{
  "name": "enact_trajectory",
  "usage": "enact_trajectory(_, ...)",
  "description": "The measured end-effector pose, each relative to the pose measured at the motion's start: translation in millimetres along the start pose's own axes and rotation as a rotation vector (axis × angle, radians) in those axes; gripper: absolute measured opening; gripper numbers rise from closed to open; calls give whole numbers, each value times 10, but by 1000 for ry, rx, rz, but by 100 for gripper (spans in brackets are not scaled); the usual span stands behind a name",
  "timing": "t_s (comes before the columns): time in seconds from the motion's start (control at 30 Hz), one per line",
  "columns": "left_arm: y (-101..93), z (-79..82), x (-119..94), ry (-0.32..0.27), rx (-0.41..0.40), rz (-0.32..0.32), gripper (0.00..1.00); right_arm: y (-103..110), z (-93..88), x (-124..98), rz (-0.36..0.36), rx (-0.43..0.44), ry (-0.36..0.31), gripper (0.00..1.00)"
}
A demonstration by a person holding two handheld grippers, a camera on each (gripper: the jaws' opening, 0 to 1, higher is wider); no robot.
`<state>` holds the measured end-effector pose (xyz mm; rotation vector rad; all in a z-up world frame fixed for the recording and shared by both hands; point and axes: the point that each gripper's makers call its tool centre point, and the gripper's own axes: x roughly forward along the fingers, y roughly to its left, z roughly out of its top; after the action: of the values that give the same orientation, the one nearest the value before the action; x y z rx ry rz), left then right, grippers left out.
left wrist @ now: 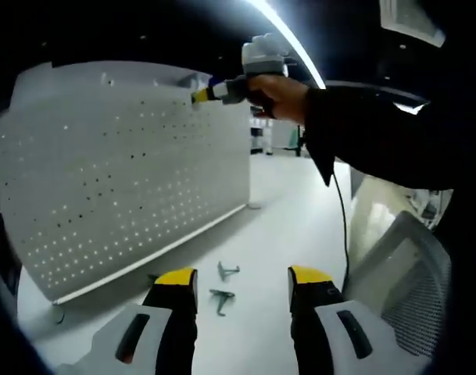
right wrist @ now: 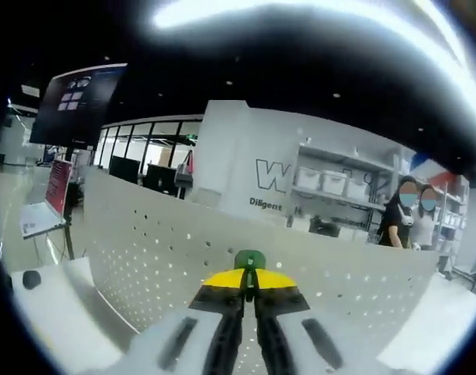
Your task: Insert the hook assembly into the mounting plate slot until the hook locks in place.
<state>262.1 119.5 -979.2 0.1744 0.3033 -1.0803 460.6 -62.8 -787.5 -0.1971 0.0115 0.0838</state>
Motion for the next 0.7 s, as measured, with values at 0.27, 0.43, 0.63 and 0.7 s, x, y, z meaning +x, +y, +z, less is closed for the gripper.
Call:
enact_trajectory(0.27,-3,-34,13,14,0,-6,47,14,-72,159,2,58,1,1)
enact_trajectory(0.43,-8,-43,15,17,-1,-10,47,-7,-78,179,-14,55,0,1)
enact_trajectory(0.63,-17,-52,20,20,0,-15,46,-35,-135,214,-23,72,8,1)
enact_trajectory(0.7,-19,-56,21,21,-1,-17,46,-22,-132,235,-22,71,4,1)
